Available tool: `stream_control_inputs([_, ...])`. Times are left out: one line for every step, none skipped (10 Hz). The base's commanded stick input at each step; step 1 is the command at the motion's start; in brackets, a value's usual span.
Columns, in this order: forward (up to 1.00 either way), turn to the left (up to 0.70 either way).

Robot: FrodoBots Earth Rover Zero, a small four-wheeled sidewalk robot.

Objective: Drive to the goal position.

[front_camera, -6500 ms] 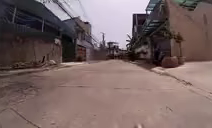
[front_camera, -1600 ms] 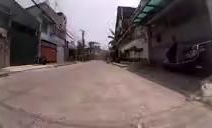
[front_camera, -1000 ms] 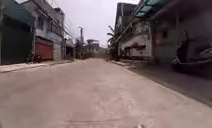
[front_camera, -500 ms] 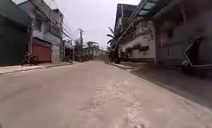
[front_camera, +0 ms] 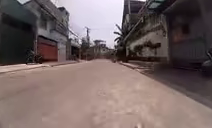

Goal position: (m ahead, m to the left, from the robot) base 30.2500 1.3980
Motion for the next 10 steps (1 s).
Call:
stream_control_inputs([1.0,0.02])
stream_control_inputs([1.0,0.02])
stream_control_inputs([1.0,0.02])
stream_control_inputs([1.0,0.02])
stream_control_inputs([1.0,0.02])
stream_control_inputs([1.0,0.02])
stream_control_inputs([1.0,0.02])
stream_control_inputs([1.0,0.02])
stream_control_inputs([1.0,0.02])
stream_control_inputs([1.0,0.02])
